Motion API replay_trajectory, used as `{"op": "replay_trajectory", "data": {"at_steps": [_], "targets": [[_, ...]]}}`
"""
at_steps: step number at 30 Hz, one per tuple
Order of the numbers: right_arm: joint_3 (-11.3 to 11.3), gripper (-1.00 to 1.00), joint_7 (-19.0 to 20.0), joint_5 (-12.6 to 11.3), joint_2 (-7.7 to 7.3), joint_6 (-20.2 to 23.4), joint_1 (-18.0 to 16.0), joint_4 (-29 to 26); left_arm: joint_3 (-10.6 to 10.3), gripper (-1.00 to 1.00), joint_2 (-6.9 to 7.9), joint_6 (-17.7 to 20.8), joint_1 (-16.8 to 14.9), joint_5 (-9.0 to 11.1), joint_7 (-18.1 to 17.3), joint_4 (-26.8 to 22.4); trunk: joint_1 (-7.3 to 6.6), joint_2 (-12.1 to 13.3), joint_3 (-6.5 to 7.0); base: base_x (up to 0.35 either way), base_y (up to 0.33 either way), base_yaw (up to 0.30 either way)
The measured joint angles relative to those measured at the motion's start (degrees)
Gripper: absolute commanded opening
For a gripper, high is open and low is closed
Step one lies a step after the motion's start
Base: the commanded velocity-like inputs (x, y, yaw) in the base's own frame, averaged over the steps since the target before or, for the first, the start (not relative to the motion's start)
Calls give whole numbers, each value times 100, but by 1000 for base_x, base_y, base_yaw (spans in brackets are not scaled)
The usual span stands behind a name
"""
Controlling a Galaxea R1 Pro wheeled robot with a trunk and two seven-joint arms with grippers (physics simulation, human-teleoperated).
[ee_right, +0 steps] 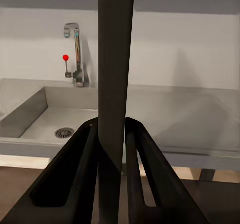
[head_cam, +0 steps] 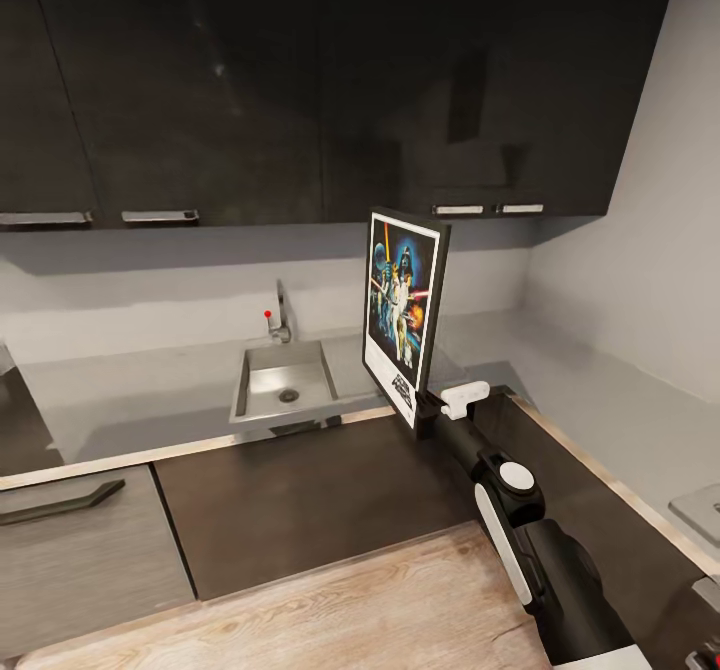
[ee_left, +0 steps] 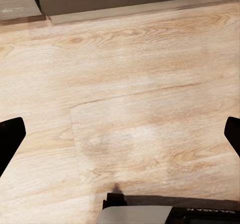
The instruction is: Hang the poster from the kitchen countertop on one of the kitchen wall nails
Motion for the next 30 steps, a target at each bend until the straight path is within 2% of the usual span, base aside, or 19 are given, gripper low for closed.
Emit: {"op": "replay_trajectory", "data": {"at_steps": [20,30], "targets": [[0,-100,0,0,0,2,-4,-1,0,100,-1,0,-1,0,0,-2,-439,795,349,0,0,0],[0,-100,0,0,0,2,-4,-2,0,100,-1,0,-2,0,0,-2,-439,797,350,0,0,0]]}}
